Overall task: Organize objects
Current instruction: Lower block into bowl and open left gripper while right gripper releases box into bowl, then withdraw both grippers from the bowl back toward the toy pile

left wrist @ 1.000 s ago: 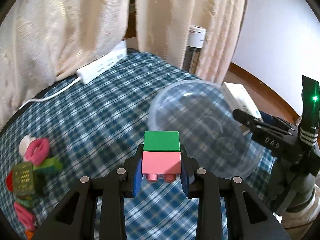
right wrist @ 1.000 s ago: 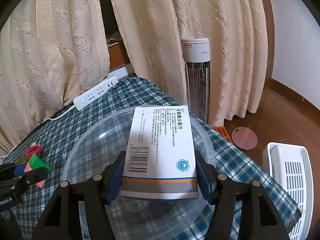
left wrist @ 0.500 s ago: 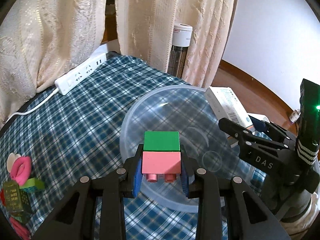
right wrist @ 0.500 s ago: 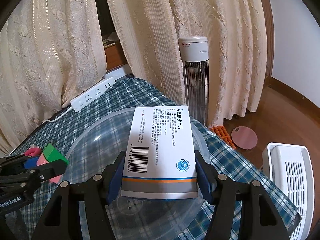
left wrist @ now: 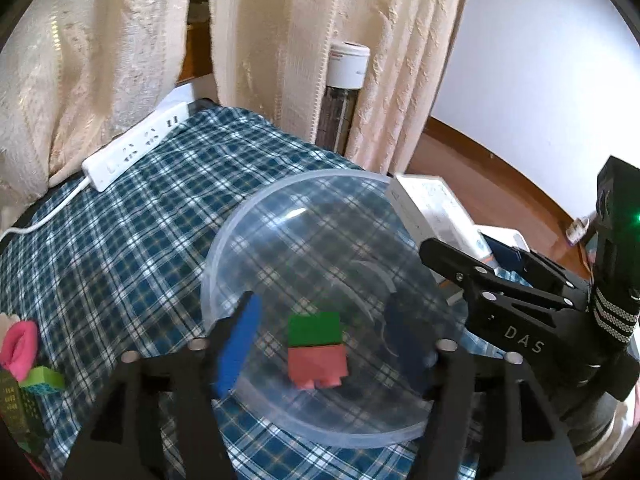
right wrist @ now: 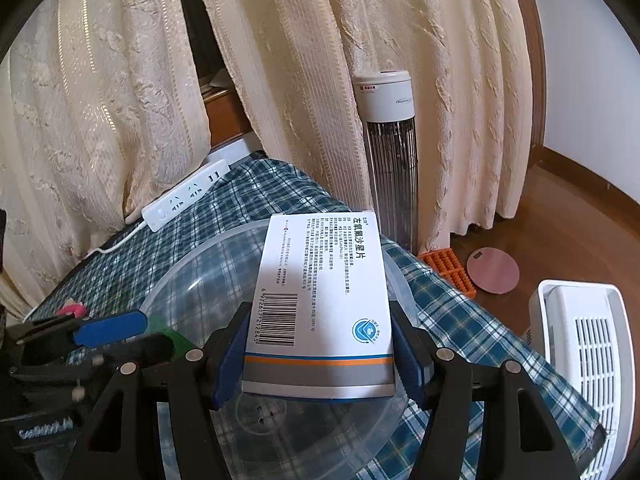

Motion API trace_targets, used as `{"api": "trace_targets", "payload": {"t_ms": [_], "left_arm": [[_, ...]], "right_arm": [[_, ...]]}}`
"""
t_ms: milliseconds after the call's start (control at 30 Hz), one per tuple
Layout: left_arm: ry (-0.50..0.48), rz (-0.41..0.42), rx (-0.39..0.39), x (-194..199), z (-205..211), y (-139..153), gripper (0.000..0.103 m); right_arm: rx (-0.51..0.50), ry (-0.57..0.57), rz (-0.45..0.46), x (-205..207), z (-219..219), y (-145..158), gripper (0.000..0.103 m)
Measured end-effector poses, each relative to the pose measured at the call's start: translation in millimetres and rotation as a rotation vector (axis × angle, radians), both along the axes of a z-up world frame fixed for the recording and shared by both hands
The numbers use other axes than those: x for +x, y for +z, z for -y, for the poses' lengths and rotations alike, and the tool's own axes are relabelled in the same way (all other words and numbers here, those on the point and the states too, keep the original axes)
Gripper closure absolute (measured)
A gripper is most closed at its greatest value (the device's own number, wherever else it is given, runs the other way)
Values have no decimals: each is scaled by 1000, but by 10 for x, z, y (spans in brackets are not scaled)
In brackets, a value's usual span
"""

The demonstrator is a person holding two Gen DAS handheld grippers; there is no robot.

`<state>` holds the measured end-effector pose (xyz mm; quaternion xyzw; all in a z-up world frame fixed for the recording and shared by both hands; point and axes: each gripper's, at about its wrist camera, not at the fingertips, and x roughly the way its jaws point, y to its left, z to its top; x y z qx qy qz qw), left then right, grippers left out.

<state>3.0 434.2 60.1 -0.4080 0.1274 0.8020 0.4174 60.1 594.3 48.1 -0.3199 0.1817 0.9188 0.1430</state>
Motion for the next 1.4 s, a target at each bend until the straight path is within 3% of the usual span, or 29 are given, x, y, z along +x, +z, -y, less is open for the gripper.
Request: {"api": "trace_targets", "payload": {"t_ms": [500,1400], "left_arm": [[59,-92,-30,45,175,78,36],[173,-101,-2,126,830,192,36]], "right_arm": [[-16,-13,-8,63,75,31,34],[-4,33,-30,63,581,178,32]]}}
